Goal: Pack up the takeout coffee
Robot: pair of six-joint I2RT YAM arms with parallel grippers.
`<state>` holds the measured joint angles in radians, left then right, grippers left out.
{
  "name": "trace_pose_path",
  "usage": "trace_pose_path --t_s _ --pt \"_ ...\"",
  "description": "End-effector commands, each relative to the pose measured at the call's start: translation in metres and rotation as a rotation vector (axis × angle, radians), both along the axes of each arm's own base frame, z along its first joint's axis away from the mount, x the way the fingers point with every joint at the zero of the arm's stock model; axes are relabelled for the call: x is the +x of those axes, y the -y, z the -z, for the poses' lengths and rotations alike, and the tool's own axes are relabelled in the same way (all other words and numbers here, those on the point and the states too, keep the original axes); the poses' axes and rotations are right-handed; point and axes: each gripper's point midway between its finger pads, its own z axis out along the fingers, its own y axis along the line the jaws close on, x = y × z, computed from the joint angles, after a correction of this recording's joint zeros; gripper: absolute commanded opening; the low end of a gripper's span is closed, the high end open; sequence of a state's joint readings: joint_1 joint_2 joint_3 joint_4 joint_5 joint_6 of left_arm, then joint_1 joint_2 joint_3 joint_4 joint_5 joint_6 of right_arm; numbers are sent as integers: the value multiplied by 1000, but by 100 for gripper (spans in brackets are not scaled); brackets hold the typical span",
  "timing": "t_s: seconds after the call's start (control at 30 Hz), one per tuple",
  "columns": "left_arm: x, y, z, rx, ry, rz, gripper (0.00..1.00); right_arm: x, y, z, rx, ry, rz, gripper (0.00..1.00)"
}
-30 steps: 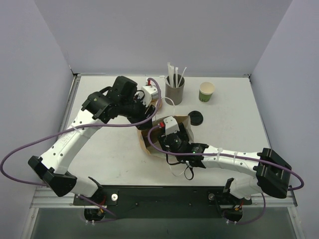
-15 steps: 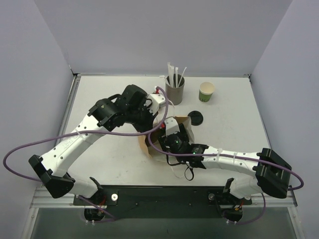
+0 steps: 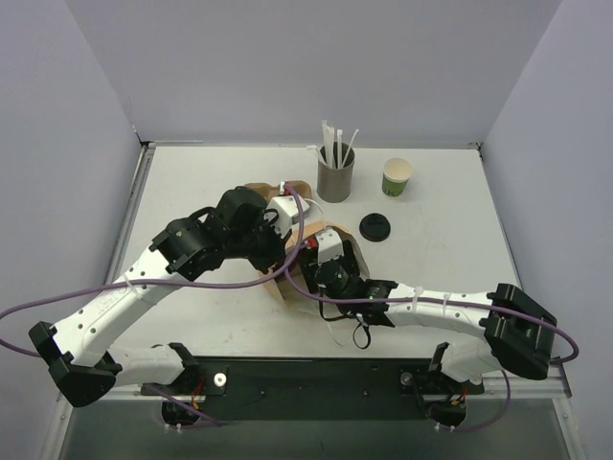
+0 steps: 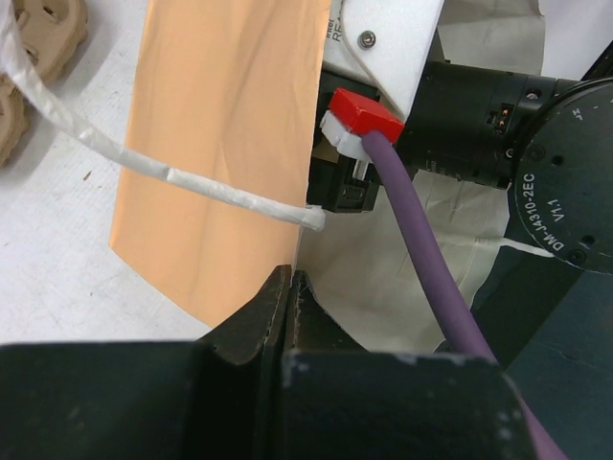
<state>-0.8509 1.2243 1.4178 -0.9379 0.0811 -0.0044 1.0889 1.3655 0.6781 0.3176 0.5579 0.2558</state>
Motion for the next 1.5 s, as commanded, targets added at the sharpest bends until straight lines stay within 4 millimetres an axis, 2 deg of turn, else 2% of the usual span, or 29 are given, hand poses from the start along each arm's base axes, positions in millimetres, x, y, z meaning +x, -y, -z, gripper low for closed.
trace_pose_path --t_s 0.0,0.3,0.43,0.63,0.7,0.9,1.0,1.13,1.2,1.47 --pt "-14 -2 2 -24 -27 22 0 -3 10 22 -39 -48 25 47" --pt "-19 -2 2 -25 -33 52 0 -1 11 31 -12 -90 41 47" --pt "-18 -3 7 2 -50 46 0 3 13 24 10 -82 54 47" --pt "-21 -2 4 -6 -57 57 0 5 19 12 30 -60 69 47" --pt "-23 -3 8 5 -73 61 0 6 21 14 35 -65 78 47" --pt "-27 -3 10 11 -92 71 0 9 15 4 51 -64 76 47" --pt "-29 -1 10 6 -100 82 0 10 14 5 42 -67 77 54" --pt "-29 0 9 0 -109 90 0 12 13 6 29 -74 85 58" --pt "-29 1 10 3 -112 87 0 13 12 3 33 -72 85 63" --pt "-20 1 9 7 -133 40 0 16 9 -14 32 -63 90 70"
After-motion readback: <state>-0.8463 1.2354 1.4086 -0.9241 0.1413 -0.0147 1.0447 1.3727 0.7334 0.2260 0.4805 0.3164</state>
